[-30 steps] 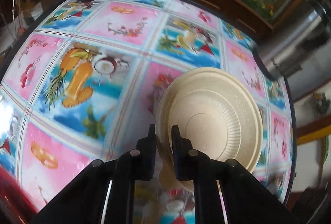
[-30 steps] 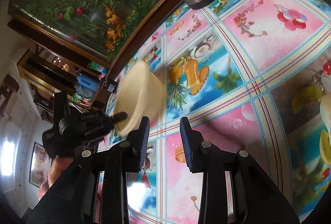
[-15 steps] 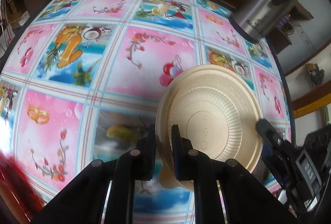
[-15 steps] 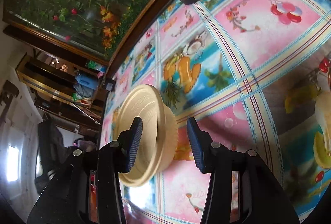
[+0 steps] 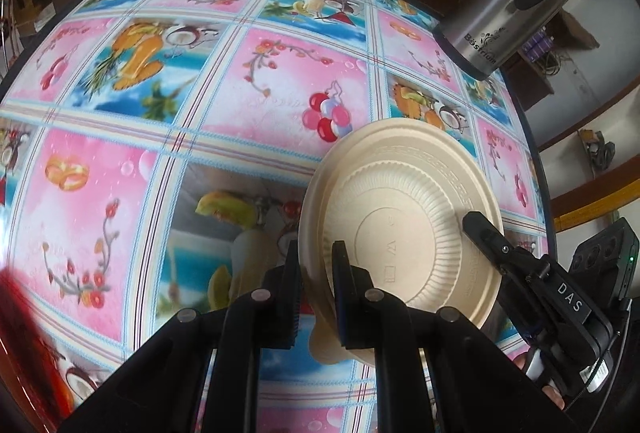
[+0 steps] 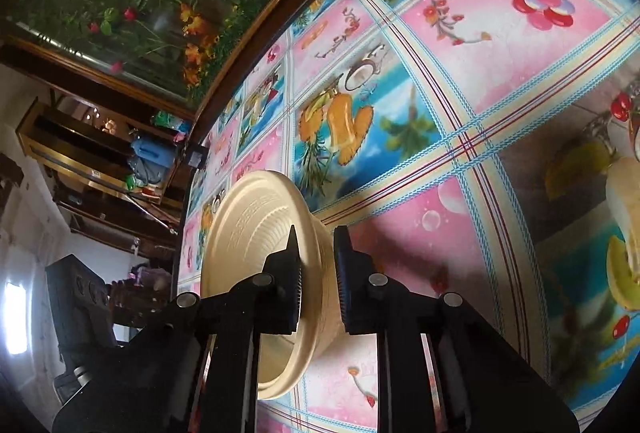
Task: Organize plates and bowls
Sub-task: 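Lift the beige bowl and carry it over the plate stack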
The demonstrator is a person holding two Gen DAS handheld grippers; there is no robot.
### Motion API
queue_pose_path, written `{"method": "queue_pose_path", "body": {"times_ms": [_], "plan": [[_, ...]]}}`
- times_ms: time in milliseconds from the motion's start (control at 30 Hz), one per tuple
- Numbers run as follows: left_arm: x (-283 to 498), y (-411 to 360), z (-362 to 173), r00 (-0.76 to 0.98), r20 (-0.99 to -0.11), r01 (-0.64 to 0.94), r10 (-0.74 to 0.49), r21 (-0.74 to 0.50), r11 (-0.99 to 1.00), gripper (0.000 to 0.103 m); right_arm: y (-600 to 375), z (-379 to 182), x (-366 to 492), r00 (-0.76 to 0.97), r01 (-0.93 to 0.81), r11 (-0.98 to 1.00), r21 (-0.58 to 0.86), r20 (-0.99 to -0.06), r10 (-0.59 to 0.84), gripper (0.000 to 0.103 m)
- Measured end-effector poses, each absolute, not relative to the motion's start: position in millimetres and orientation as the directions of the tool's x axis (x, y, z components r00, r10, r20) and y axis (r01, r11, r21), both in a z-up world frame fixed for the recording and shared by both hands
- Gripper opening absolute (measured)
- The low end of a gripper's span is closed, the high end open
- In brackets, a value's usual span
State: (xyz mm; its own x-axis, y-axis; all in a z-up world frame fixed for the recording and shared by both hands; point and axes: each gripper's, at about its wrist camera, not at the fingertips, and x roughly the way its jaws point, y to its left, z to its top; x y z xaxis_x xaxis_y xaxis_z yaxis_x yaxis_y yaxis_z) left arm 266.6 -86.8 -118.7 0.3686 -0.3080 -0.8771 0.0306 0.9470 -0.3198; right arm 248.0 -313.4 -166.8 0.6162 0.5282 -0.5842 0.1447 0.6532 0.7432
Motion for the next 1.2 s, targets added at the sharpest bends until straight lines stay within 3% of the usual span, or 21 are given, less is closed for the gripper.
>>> {"method": "queue_pose_path", "body": {"times_ms": [600, 1200], "plan": [[202, -47, -98, 0.434, -0.849, 0.055, -0.3, -0.308, 0.95, 0.013, -280, -150, 191, 0.606, 0.136, 0.635, 0.76, -0.571, 0.554, 0.015], [118, 98, -41, 0.613, -0.765, -0.089, -0.196, -0.313, 0.946, 0.013, -129, -70, 158, 0.548, -0.142, 0.683, 0.717, -0.518, 0.657, 0.015]]}}
